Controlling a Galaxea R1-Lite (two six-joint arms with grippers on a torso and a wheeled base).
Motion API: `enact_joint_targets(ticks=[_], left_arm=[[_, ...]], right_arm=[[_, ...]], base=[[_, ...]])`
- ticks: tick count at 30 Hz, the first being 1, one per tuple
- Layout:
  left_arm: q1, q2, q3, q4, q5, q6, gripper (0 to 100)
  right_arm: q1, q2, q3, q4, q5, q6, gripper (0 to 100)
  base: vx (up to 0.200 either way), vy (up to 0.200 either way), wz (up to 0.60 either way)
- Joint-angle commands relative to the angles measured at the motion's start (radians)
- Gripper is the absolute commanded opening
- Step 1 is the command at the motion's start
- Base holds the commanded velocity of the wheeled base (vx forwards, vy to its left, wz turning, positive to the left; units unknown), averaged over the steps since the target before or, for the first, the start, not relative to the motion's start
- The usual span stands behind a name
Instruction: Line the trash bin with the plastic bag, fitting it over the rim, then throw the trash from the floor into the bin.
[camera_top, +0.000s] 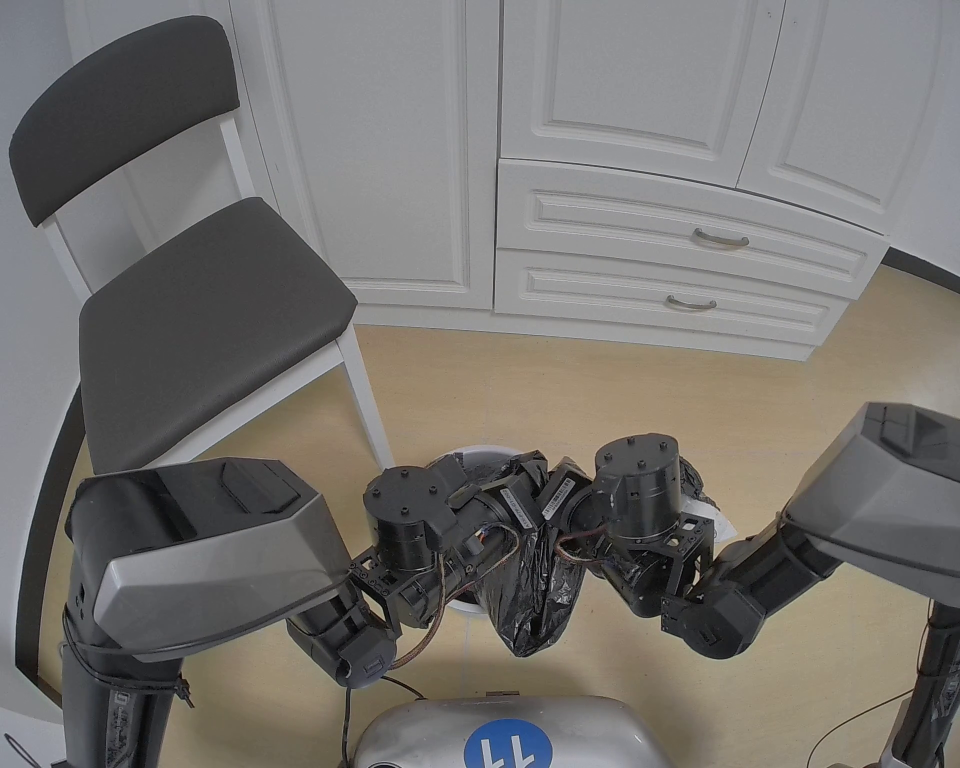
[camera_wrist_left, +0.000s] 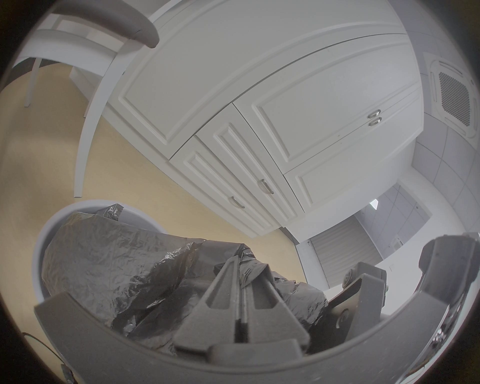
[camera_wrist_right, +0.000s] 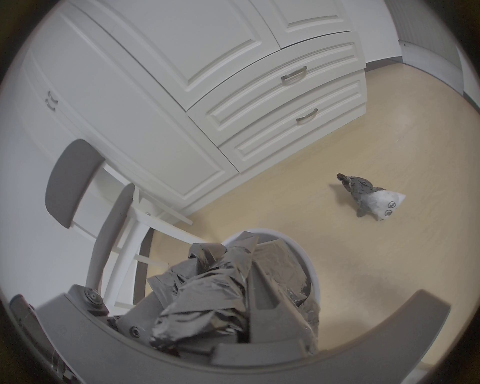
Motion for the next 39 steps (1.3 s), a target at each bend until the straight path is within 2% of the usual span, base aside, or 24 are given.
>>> enact_joint_targets(ticks=[1,10,14,32,38,39], left_arm=[[0.032,0.062,-0.038,0.009,0.002,-0.01,0],[0.101,0.039,-0.058,0.009,0.003,-0.01,0],[0.133,0.005,-0.054,0.011,0.002,-0.007,0],[0.175,-0.03,-0.044,0.017,-0.01,0.007,0],[0.224,-0.027,-0.043,0.025,-0.056,0.009,0],[0.244,-0.027,-0.031,0.031,-0.092,0.021,0]], right_arm=[[-0.003,0.125,0.021,-0.115,0.012,-0.002,0],[-0.031,0.129,-0.043,-0.13,0.039,-0.011,0],[-0.063,0.128,-0.08,-0.125,0.059,-0.047,0],[-0.115,0.12,-0.122,-0.118,0.061,-0.053,0],[-0.164,0.134,-0.122,-0.119,0.061,-0.099,0],[-0.187,0.151,-0.125,-0.119,0.061,-0.128,0]], base=[[0.0,0.0,0.0],[0.0,0.0,0.0],[0.0,0.0,0.0],[0.0,0.0,0.0],[0.0,0.0,0.0],[0.0,0.0,0.0]])
